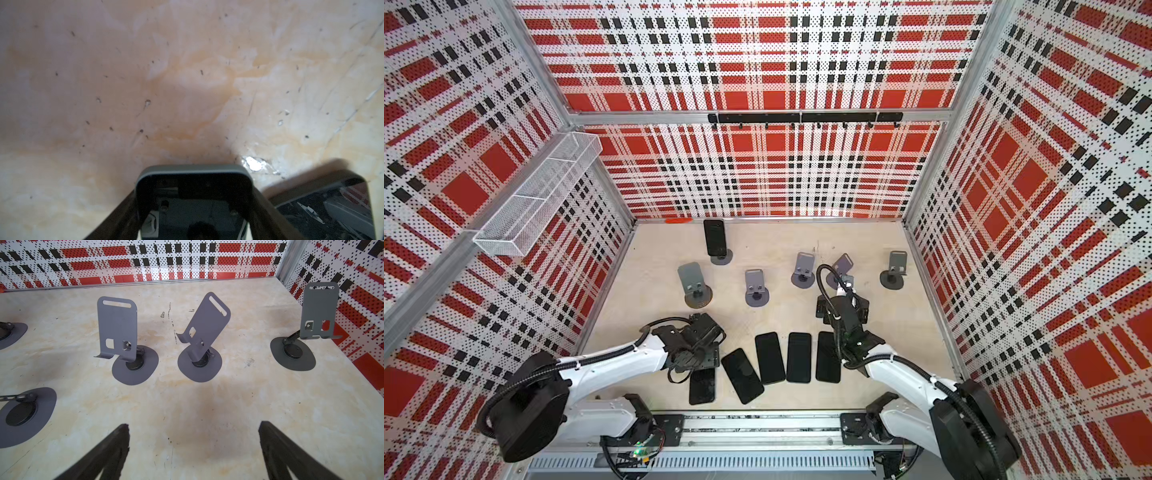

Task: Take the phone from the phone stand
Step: 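Lay the phone flat beside the black phone row and open the left gripper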

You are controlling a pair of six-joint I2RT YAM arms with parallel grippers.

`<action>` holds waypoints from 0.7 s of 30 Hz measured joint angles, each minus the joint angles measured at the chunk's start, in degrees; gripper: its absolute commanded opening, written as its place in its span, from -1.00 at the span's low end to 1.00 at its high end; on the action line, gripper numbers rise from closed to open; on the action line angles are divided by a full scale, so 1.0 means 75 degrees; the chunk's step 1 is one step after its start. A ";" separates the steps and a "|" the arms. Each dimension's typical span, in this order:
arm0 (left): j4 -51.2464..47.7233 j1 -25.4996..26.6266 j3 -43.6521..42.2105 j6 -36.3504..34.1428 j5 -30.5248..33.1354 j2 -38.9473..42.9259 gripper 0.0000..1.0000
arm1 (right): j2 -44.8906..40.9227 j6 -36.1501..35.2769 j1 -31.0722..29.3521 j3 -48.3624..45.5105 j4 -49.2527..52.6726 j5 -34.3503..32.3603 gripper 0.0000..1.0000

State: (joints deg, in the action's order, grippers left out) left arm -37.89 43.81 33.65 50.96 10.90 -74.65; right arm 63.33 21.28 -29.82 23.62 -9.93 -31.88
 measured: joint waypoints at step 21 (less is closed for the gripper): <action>-0.0038 0.0015 0.0099 -0.0023 -0.0067 -0.0163 0.39 | 0.0006 0.0111 0.0000 0.0000 -0.0003 0.0195 1.00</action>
State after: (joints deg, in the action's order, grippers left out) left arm -38.17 43.92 34.39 50.78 10.39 -75.88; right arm 63.37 22.11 -29.82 23.62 -9.96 -30.41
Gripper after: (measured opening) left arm 0.755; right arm 0.999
